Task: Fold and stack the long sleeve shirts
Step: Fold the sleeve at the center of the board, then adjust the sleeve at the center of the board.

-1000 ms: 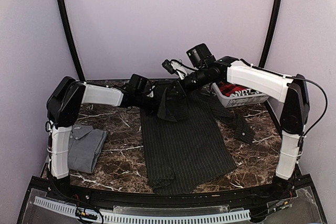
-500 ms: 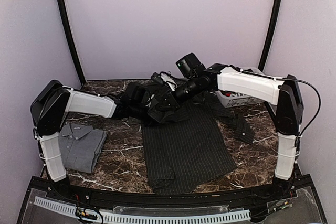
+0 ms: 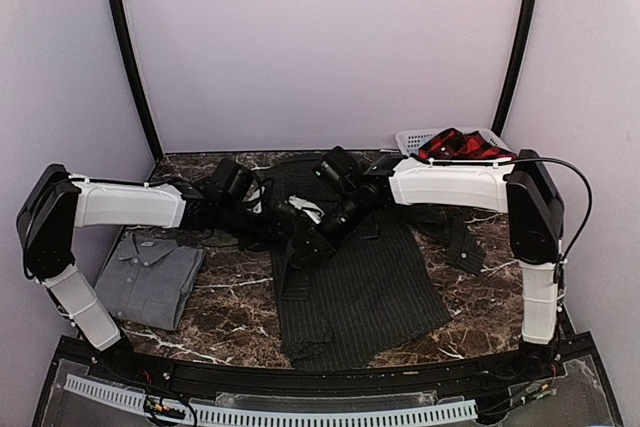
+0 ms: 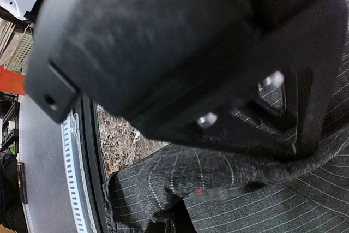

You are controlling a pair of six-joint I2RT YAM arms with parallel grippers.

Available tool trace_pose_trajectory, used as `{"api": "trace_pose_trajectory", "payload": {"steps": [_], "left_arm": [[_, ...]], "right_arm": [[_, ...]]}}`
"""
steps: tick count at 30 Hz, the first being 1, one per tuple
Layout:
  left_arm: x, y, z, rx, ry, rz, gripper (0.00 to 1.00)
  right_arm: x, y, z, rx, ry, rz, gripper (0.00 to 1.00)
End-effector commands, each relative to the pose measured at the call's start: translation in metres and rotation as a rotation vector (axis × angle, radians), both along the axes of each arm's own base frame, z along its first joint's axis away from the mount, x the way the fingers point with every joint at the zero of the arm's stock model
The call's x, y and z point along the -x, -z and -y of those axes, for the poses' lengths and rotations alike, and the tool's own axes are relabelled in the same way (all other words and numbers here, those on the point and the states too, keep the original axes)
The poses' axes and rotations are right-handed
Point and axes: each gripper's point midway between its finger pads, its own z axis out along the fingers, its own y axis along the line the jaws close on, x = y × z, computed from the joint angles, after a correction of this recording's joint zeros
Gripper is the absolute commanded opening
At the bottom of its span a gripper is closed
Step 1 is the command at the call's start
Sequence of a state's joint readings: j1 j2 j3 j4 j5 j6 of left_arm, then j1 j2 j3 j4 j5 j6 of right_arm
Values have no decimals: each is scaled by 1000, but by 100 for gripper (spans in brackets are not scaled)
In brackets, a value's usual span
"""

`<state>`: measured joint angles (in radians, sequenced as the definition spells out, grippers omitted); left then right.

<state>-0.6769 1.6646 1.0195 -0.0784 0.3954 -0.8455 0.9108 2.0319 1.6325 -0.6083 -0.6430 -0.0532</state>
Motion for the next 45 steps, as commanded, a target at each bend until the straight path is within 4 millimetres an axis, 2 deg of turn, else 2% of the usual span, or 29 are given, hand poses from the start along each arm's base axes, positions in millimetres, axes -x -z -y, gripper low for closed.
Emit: {"api": "trace_pose_trajectory", "payload": {"steps": [1, 4, 7, 12, 14, 17, 20, 26, 31, 37, 45], "left_arm": [[11, 9, -33, -146, -23, 3, 25], [7, 6, -48, -158, -48, 6, 28], [8, 6, -61, -166, -57, 0, 32], [8, 8, -79, -149, -52, -16, 43], [9, 9, -81, -148, -33, -17, 49], [12, 9, -81, -143, -4, -13, 56], [12, 12, -84, -160, 7, -10, 59], [6, 32, -98, -266, 4, -4, 58], [-3, 49, -99, -321, 57, -7, 58], [-12, 70, -100, -384, 94, -18, 58], [2, 88, -98, -390, 168, -79, 53]], "right_arm": [[1, -4, -8, 8, -24, 20, 0], [10, 2, -13, 33, -41, 26, 0], [15, 4, -25, 17, -23, 7, 8], [35, -10, -57, -80, -9, -34, 34], [37, -24, -59, -127, 11, -35, 44], [22, -29, -49, -130, 110, 11, 53], [-2, -26, -31, -110, 244, 12, 53], [-36, 6, 2, -13, 477, -9, 51], [-41, 20, 8, -21, 551, -61, 51], [-55, 28, 28, -30, 659, -66, 51], [-57, 33, 38, -73, 714, -93, 51]]}}
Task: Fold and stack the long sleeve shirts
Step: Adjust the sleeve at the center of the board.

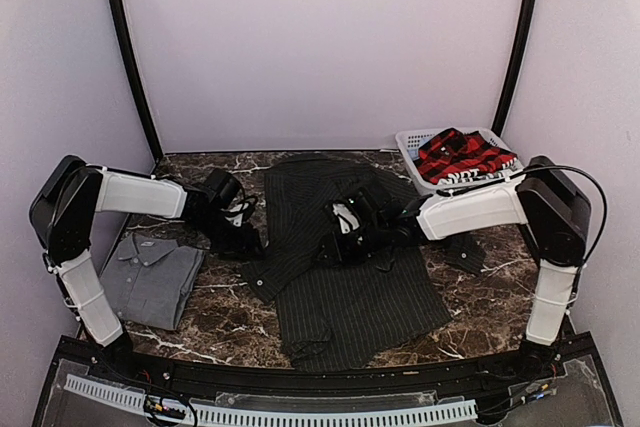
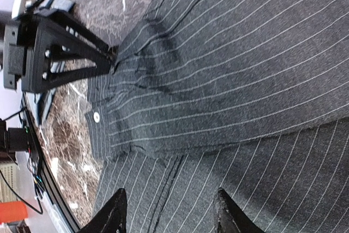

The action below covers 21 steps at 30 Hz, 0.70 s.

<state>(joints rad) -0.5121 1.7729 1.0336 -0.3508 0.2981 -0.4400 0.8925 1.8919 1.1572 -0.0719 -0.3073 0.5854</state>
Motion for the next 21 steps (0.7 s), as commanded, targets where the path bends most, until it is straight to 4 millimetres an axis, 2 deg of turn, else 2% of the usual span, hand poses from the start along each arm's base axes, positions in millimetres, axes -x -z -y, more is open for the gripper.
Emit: {"api": "trace_pose_trajectory", "payload": {"steps": [1, 5, 11, 15, 16, 21], "left_arm": [[15, 13, -6, -36, 59, -64, 53], [24, 18, -12, -78, 78, -87, 49], [45, 23, -12, -137, 128, -125, 43], [58, 23, -4, -139, 169, -151, 33], [61, 22, -2, -134, 179, -156, 28], [69, 1, 16, -56, 215, -187, 11]], "right_arm": [[-16, -28, -3, -95, 68, 69, 51], [-24, -36, 6, -104, 116, 103, 51], [-33, -67, 21, -154, 194, 230, 51], [-34, -66, 27, -139, 213, 245, 52], [-33, -65, 28, -134, 210, 242, 52], [-30, -58, 28, -114, 192, 222, 52]]}}
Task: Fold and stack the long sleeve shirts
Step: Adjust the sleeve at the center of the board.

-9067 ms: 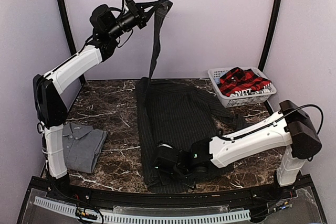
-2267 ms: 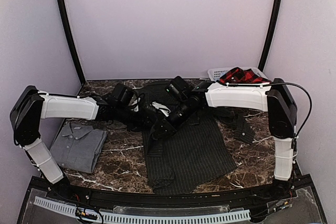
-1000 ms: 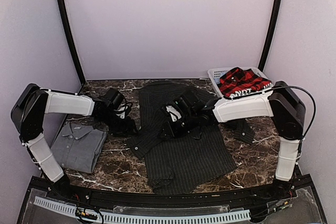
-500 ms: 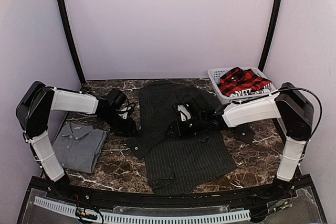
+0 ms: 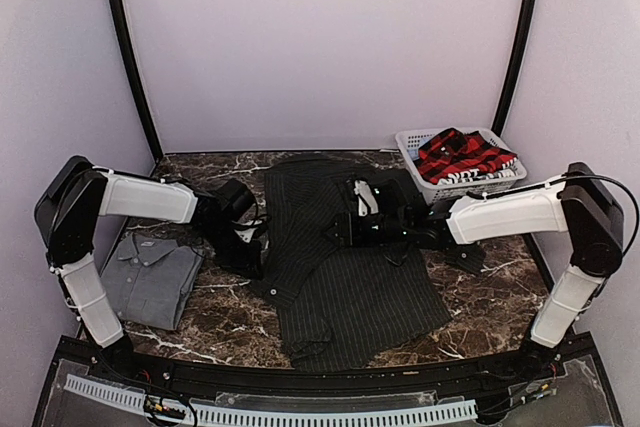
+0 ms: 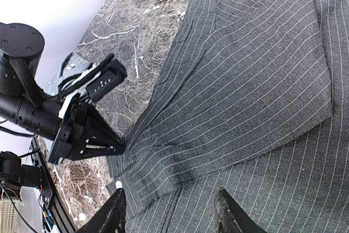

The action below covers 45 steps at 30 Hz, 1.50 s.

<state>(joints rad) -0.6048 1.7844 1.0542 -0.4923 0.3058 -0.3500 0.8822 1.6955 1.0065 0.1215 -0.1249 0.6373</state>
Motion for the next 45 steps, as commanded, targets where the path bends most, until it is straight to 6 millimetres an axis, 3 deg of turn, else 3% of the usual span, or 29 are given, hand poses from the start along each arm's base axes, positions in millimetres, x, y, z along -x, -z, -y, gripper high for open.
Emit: {"api": "trace_pose_trajectory", "payload": {"steps": [1, 7, 14, 19, 23, 27, 30, 35, 38, 45], "left_arm": [[22, -15, 7, 30, 37, -101, 10], [34, -46, 26, 139, 66, -163, 6], [42, -68, 45, 245, 50, -209, 4], [35, -108, 72, 405, 4, -223, 3], [28, -138, 89, 516, -56, -234, 3], [24, -150, 95, 623, -177, -278, 3], [23, -147, 93, 647, -245, -301, 3], [15, -139, 84, 645, -307, -298, 2], [12, -142, 82, 661, -326, -300, 2], [11, -142, 82, 668, -344, -308, 1]], "right_arm": [[-2, 4, 4, 16, 7, 11, 51], [11, 15, 1, 53, -59, -15, 49], [51, 36, -8, 144, -192, -57, 49], [61, 51, -7, 179, -205, -92, 49], [44, 62, 10, 235, -92, -126, 49], [23, 64, 27, 208, 14, -169, 49], [2, 63, 34, 144, 76, -197, 50], [-33, 49, 25, 6, 127, -201, 51], [-53, 53, 25, -35, 169, -222, 52], [-82, 58, 21, -147, 209, -268, 50]]}}
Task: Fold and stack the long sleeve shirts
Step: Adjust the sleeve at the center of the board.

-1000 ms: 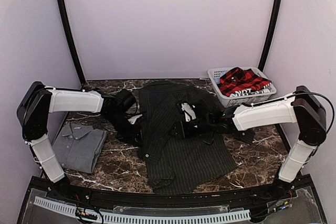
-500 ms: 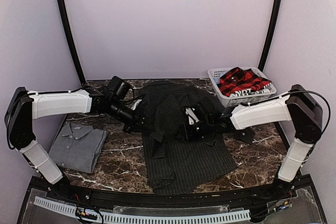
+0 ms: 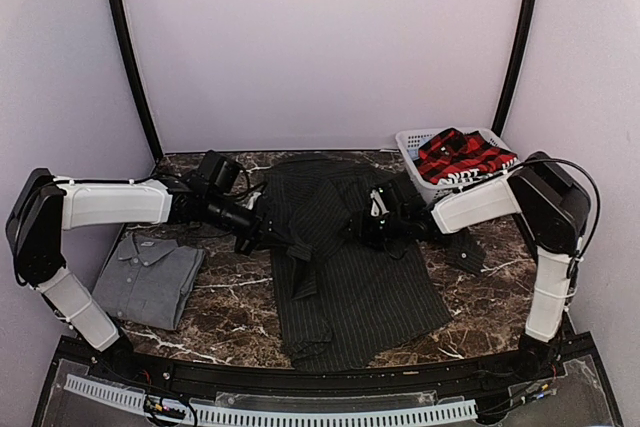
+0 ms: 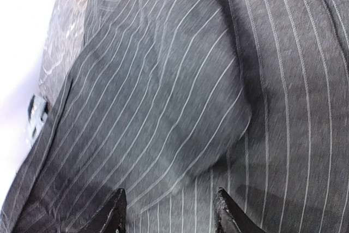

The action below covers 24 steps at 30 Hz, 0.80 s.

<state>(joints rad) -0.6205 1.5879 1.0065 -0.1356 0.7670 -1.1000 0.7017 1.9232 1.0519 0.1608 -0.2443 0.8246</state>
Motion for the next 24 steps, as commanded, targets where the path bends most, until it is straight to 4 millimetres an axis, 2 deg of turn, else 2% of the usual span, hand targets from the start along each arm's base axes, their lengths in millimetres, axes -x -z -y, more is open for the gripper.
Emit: {"api": "trace_pose_trajectory", "payload": {"steps": [1, 7, 14, 19, 24], "left_arm": [[1, -16, 0, 49, -13, 20, 1], [1, -18, 0, 52, -15, 19, 1], [1, -18, 0, 51, -17, 22, 1], [0, -20, 0, 51, -19, 26, 1], [-1, -20, 0, 51, -19, 30, 0]], "right_arm": [[-25, -19, -15, -115, 37, 26, 49], [-33, -8, -12, -109, 76, 3, 44], [-27, 9, -7, -88, 93, -40, 40], [-24, 11, 0, -92, 118, -40, 40], [-24, 14, -4, -118, 118, -53, 40]]}}
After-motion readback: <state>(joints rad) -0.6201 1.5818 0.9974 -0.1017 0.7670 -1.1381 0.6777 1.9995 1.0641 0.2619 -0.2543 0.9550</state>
